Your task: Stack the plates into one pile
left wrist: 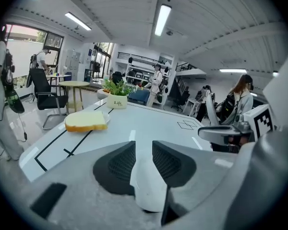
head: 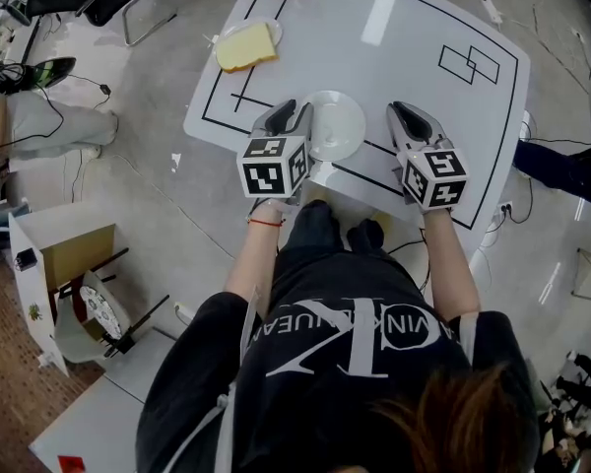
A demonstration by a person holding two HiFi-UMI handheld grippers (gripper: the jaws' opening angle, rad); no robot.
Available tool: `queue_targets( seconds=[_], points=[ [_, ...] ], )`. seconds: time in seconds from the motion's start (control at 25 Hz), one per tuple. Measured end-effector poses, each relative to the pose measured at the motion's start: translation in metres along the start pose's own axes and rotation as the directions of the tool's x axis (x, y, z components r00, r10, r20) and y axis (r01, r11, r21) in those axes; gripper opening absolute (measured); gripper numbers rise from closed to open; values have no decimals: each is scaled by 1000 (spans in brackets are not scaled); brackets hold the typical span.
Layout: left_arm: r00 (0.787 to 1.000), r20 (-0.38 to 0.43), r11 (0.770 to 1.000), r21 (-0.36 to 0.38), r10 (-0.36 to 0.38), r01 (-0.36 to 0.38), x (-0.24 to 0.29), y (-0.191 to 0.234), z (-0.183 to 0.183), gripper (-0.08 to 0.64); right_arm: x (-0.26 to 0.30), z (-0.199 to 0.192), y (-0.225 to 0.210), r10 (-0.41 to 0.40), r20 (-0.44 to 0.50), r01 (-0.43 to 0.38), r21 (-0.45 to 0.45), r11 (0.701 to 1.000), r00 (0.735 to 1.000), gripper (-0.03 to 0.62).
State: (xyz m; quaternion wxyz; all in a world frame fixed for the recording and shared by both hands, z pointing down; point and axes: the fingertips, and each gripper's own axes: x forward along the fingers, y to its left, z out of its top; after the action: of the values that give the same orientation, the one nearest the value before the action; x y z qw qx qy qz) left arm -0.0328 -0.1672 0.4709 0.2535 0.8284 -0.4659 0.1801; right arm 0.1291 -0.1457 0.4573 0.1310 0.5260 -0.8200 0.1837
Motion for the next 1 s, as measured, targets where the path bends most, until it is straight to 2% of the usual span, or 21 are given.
queue_targets(
  seconds=[0.12, 0.24, 0.56, 0.8, 1.0],
  points=[
    [999, 35, 1000, 12, 7, -7, -3, 0, 9, 84, -4, 8, -2, 3, 28, -3, -3, 1000, 1000, 2],
    [997, 80, 1000, 14, 21, -22, -8, 3, 20, 31, -6, 18, -2, 17, 54, -16, -7, 1000, 998, 2],
    [988, 154, 999, 38, 31, -37, -19, 6, 48, 23, -11, 45, 2, 44, 107, -40, -36, 999, 993, 2],
    [970, 238, 995, 74, 53, -73, -34, 4, 73, 9, -20, 66, 2, 72, 145, -66, -48, 997, 987, 2],
    [953, 297, 994, 74, 61, -86, -42, 2, 90, 9, -25, 83, 0, 92, 184, -81, -68, 994, 979, 2]
  ],
)
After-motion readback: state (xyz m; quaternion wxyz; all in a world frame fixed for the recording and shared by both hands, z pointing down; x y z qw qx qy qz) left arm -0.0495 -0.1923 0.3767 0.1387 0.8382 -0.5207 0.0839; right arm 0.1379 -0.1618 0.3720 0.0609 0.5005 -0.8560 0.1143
